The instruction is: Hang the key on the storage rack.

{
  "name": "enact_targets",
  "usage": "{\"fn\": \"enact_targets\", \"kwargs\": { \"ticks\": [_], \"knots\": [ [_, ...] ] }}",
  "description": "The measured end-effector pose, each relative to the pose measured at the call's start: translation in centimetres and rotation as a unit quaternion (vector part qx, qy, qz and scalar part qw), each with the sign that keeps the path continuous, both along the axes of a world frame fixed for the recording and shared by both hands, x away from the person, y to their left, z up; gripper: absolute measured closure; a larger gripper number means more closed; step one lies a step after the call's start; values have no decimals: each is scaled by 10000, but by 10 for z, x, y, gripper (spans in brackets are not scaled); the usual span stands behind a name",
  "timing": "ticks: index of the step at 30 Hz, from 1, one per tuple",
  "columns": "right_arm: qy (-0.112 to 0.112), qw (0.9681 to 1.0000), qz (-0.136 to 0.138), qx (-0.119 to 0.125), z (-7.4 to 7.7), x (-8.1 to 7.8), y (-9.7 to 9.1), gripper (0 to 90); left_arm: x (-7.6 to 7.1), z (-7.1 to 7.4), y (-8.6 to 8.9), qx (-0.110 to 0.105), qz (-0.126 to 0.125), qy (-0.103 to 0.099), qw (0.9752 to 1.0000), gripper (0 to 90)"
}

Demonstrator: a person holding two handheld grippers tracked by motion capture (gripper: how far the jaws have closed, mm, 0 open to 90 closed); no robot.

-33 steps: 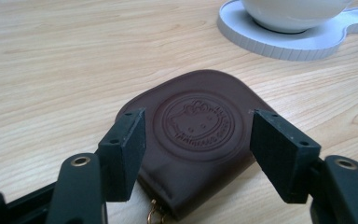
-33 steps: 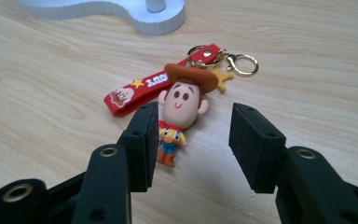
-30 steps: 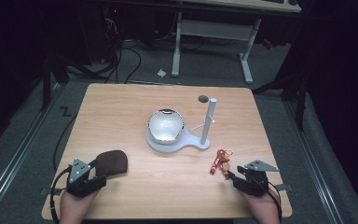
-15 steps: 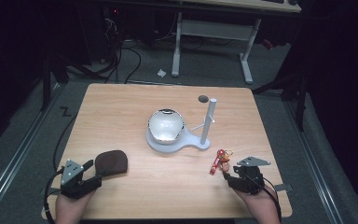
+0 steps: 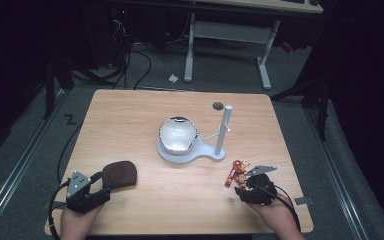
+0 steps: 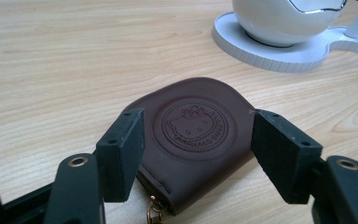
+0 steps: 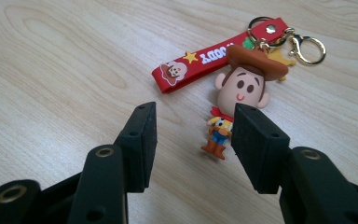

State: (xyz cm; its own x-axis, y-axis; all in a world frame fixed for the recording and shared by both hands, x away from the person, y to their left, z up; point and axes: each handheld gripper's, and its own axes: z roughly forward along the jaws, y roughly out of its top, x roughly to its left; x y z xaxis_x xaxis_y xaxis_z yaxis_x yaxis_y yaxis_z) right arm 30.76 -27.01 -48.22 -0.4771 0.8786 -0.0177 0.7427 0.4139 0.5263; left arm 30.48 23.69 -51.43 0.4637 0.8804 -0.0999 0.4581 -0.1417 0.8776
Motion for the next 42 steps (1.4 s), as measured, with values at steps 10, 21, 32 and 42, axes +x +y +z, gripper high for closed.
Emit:
{"fn": "enact_targets", "kwargs": {
  "ticks": [10, 21, 32, 42],
  "knots": [
    [298, 9990, -130, -297, 0, 18, 4, 488, 2, -1, 0, 14, -52, 51, 10000, 347],
    [638, 9966, -253, -461, -4, 33, 8, 464, 2, 0, 0, 35, -83, 87, 9999, 347],
    [734, 9956, -282, -511, -6, 41, 5, 481, 2, -1, 1, 46, -76, 79, 9999, 341],
    [792, 9948, -272, -572, -9, 51, 3, 505, 2, -1, 2, 27, -54, 91, 9999, 341]
  ]
}}
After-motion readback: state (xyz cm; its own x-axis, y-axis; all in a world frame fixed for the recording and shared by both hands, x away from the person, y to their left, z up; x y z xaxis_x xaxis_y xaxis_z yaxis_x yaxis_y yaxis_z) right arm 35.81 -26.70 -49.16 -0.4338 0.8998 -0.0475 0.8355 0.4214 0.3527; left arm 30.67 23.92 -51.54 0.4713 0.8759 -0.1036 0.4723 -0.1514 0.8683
